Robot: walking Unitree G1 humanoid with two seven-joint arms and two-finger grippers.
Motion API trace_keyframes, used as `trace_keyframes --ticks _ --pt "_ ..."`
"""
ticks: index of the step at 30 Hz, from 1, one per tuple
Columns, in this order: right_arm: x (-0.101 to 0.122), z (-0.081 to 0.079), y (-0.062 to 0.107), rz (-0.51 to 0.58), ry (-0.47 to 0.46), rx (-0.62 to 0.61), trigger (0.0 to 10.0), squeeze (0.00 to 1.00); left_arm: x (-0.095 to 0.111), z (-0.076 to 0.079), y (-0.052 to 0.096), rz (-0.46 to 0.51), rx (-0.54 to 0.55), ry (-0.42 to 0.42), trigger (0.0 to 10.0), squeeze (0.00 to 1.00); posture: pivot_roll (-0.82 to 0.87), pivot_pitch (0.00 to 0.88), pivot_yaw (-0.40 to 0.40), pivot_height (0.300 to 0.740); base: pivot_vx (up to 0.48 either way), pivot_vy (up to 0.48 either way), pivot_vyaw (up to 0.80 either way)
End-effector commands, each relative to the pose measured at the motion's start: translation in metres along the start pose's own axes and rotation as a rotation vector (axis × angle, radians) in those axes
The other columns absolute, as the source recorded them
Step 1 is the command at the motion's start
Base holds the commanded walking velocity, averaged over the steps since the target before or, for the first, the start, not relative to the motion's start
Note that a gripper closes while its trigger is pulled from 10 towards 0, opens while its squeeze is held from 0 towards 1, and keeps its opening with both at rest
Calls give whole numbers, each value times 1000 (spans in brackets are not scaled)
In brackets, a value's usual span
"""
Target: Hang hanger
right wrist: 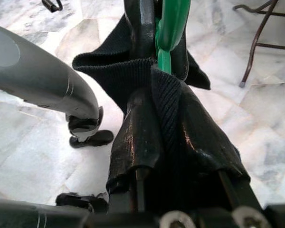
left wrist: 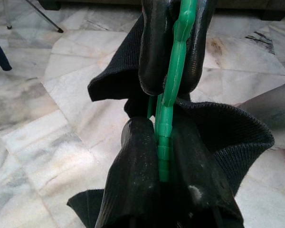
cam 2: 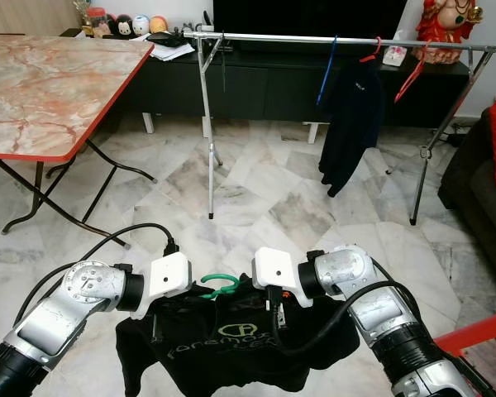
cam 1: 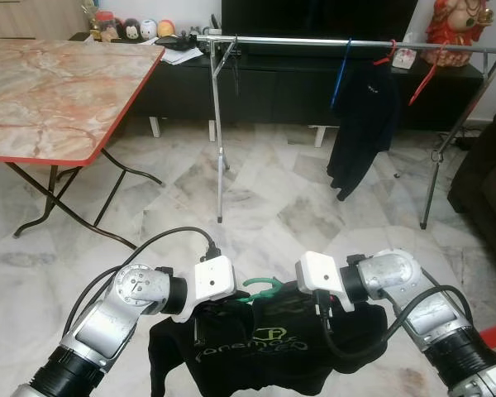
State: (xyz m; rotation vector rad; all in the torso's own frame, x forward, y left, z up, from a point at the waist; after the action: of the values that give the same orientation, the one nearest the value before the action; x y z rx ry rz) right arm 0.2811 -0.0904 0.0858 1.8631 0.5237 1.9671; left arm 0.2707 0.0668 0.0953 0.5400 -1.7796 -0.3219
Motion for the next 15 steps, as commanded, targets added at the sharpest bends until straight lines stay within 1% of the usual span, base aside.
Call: trace_keyframes --ticks 1,4,15 --pt "-20 -20 -4 -85 -31 131 10000 1000 -6 -21 19 -57 101 -20 10000 0 -55 10 -72 740 0 0 0" --pt "-22 -23 -4 -89 -35 144 10000 1000 -6 -21 18 -57 103 -22 10000 0 -55 11 -73 740 0 0 0" --pt "-25 -24 -5 -94 -41 154 10000 1000 -6 -22 17 -54 108 -23 10000 0 -56 15 -78 740 0 0 0"
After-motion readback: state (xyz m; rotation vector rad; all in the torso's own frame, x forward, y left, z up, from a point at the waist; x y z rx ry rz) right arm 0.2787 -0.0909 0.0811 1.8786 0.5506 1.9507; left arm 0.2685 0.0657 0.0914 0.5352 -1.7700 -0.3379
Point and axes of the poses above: a point about 5 cm out from each wrist's last joint towards the gripper, its own y axis pointing back from the gripper into the wrist, its own x axis along the axis of the wrist's last joint, z = x × y, the point moved 5 cm from there along -y, pointing out of the wrist towards the gripper, and after that the axes turned 4 degrees about -y, right-handed, at the moved point
